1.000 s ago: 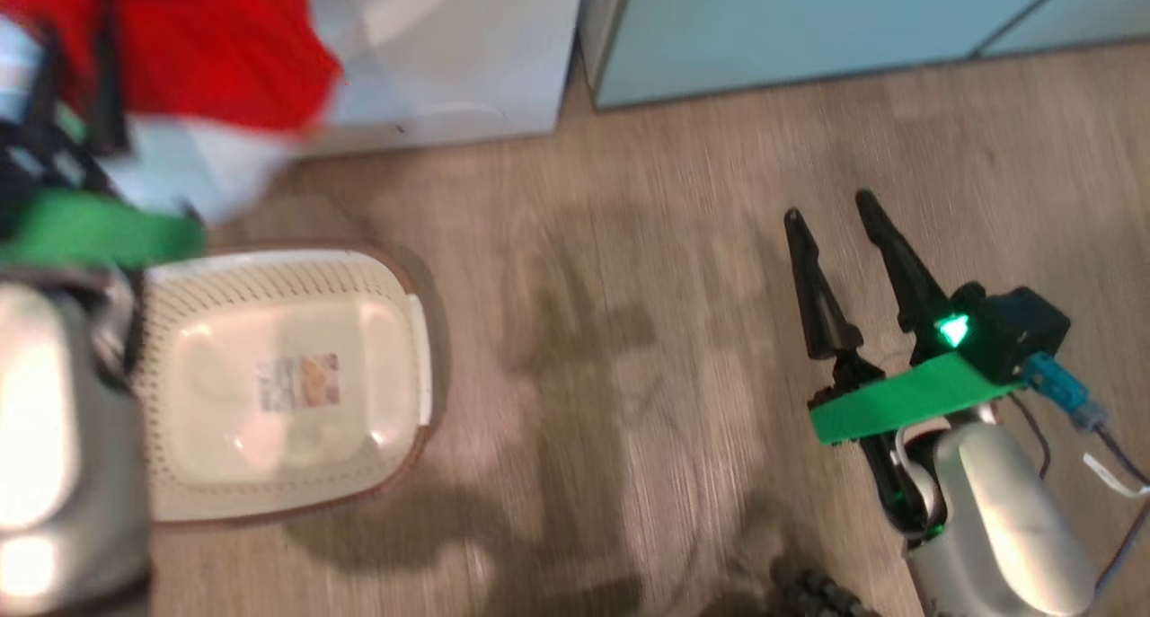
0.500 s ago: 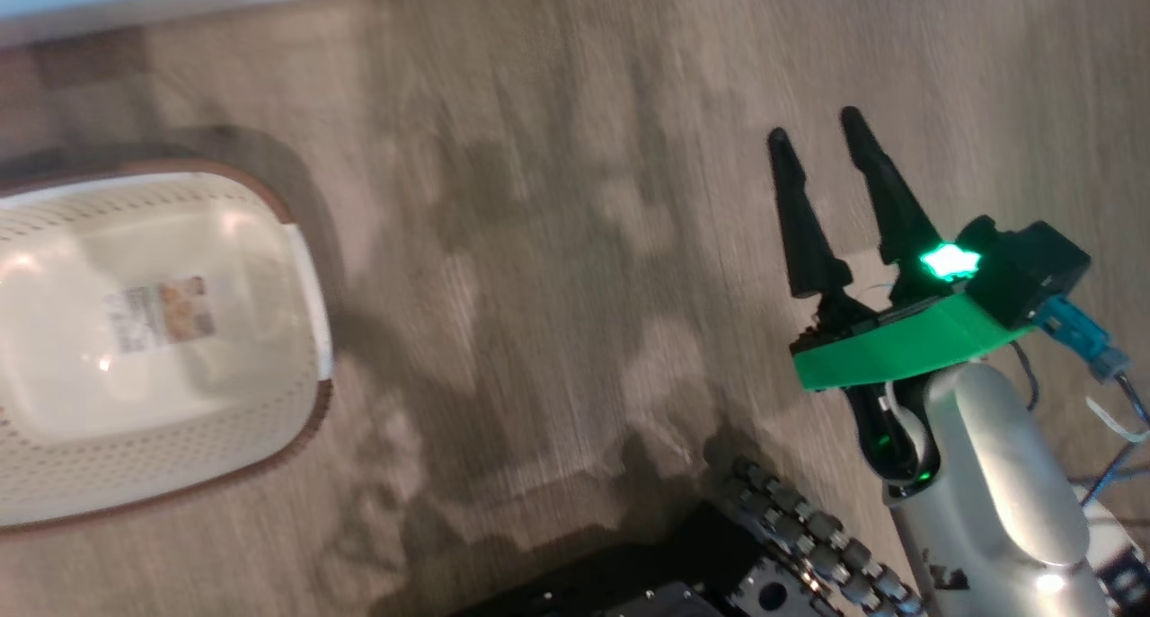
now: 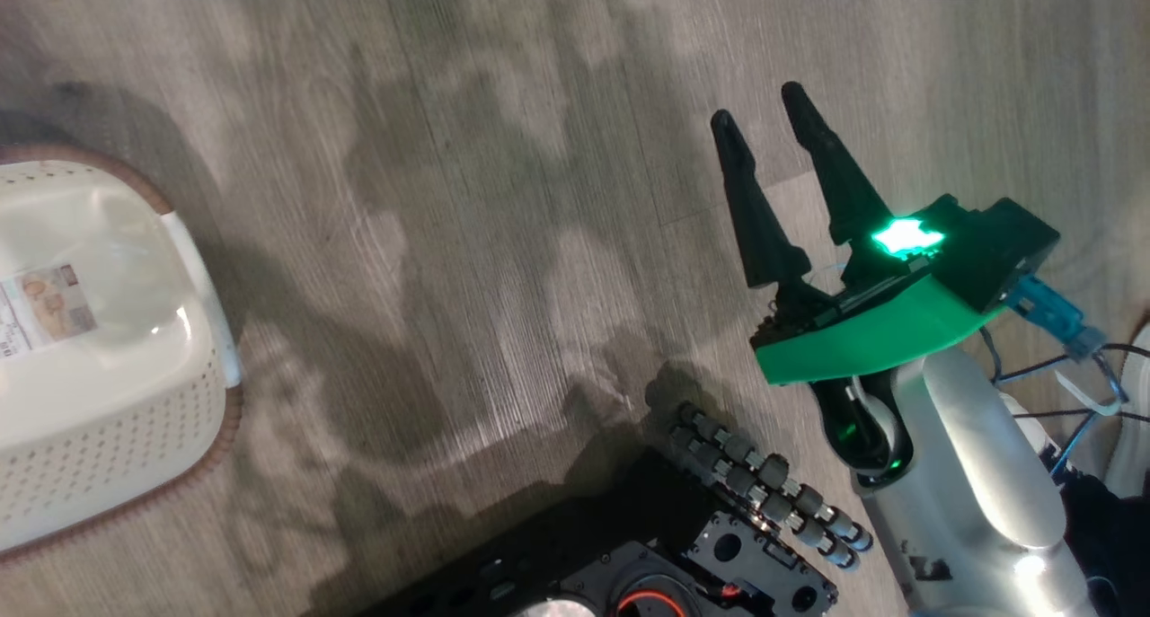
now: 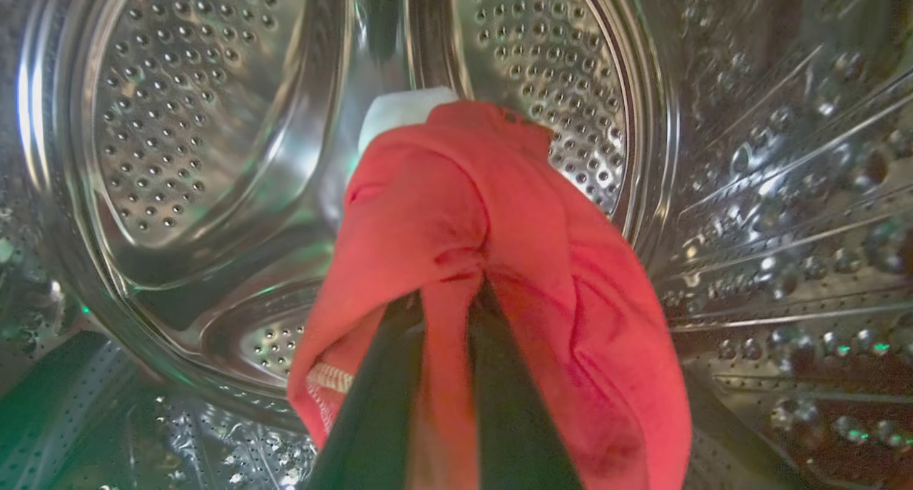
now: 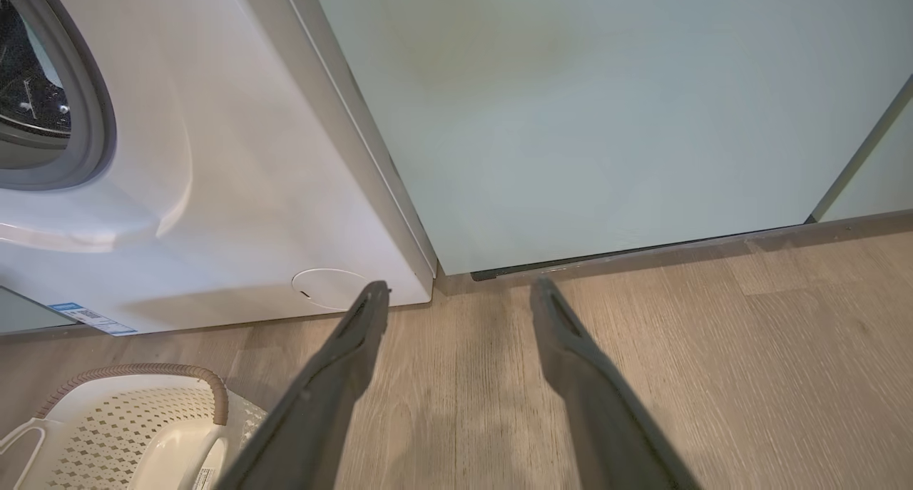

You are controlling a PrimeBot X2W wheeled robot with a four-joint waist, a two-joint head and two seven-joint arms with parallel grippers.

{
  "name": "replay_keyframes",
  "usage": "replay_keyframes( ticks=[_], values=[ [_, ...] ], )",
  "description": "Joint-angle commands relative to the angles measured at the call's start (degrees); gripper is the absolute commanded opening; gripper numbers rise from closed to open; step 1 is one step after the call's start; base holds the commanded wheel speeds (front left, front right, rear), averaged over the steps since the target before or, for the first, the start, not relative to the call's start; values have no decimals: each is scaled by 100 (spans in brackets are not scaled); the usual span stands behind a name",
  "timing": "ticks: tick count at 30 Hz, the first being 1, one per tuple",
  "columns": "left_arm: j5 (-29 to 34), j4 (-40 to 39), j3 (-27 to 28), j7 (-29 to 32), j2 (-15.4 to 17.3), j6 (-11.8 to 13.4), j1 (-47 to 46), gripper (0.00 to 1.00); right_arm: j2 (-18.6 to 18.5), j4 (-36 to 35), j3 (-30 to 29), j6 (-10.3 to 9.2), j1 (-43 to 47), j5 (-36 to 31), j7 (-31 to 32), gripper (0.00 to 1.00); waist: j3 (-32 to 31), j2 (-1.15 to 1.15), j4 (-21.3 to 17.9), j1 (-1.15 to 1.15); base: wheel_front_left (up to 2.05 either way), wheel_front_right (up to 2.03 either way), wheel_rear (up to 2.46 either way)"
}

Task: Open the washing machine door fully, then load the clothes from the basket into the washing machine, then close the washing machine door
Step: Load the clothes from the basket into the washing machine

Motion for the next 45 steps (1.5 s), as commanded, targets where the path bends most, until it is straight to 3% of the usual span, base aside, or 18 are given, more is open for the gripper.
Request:
replay_keyframes(
  ticks=[1, 7, 14, 15, 16, 32, 45],
  values=[
    [80, -4, -110, -65, 292, 32, -139, 0, 2, -159, 106, 0, 100, 70, -37, 100, 36, 0, -28, 0, 0, 0, 0],
    [90, 587, -266, -111, 321, 71, -69, 0, 2, -182, 168, 0, 41, 108, -37, 100, 98, 0, -56, 0, 0, 0, 0],
    [1, 712, -298, -115, 400, 105, -94, 0, 2, -212, 151, 0, -20, 153, -37, 100, 200, 0, -107, 0, 0, 0, 0],
    [-1, 704, -314, -115, 406, 122, -77, 38, 2, -207, 148, 0, -29, 157, -37, 100, 204, 0, -108, 0, 0, 0, 0],
    [1, 689, -331, -116, 412, 152, -63, 100, 2, -201, 146, 0, -39, 163, -37, 100, 205, 0, -108, 0, 0, 0, 0],
    [-392, 575, -434, -117, 211, 133, 377, 100, 2, -136, -18, 0, -139, -44, -37, 100, -173, 0, 111, 0, 0, 0, 0],
    [-1131, -12, -85, -117, -355, 66, 2383, 100, 2, 122, -573, 0, 115, -808, -37, 100, -1747, 0, 789, 0, 0, 0, 0]
  ],
)
